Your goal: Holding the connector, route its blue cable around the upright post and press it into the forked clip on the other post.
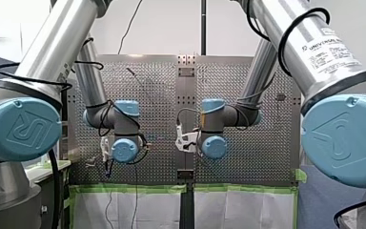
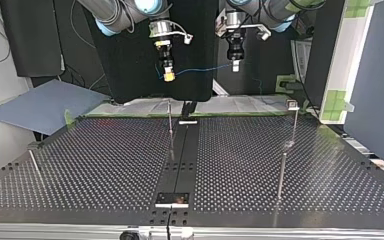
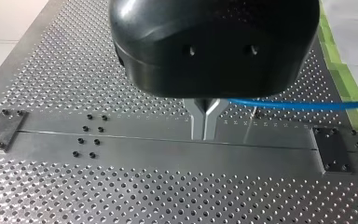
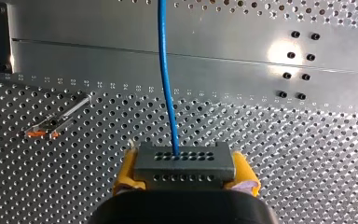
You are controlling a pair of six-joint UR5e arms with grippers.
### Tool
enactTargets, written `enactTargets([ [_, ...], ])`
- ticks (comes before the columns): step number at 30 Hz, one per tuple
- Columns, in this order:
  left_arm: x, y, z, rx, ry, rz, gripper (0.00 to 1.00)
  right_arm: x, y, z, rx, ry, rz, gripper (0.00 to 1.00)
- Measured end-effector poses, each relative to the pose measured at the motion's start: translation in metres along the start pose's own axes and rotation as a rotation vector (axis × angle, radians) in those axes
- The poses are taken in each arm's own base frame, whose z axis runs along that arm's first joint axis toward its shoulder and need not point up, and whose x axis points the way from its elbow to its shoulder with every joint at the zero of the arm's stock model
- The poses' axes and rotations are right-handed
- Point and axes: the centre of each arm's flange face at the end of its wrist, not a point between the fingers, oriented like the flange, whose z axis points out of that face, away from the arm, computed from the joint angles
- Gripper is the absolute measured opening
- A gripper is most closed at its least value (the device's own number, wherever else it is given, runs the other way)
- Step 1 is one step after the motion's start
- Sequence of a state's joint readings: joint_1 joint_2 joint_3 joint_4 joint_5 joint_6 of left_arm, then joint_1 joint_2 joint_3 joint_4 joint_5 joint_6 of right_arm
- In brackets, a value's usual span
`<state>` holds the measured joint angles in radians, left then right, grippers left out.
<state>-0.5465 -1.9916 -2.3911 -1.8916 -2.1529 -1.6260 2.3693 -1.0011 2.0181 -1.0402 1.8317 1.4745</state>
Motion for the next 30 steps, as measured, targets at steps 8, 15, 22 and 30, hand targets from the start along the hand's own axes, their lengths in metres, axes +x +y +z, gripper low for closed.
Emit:
enactTargets([
  [8, 0.0000, 0.0000, 0.0000, 0.000, 0.000, 0.000, 0.00, 0.0000, 0.0000, 0.0000, 0.000, 0.000, 0.000, 0.00],
  [15, 0.0000, 0.0000, 0.0000, 0.000, 0.000, 0.000, 0.00, 0.0000, 0.0000, 0.0000, 0.000, 0.000, 0.000, 0.00],
  [22, 0.0000, 0.0000, 0.0000, 0.000, 0.000, 0.000, 0.00, 0.0000, 0.0000, 0.0000, 0.000, 0.000, 0.000, 0.00],
  [30, 0.0081, -0.0003, -0.0023, 0.004, 0.019, 0.016, 0.00, -0.0035, -0.0014, -0.0025, 0.004, -0.005, 0.001, 0.00],
])
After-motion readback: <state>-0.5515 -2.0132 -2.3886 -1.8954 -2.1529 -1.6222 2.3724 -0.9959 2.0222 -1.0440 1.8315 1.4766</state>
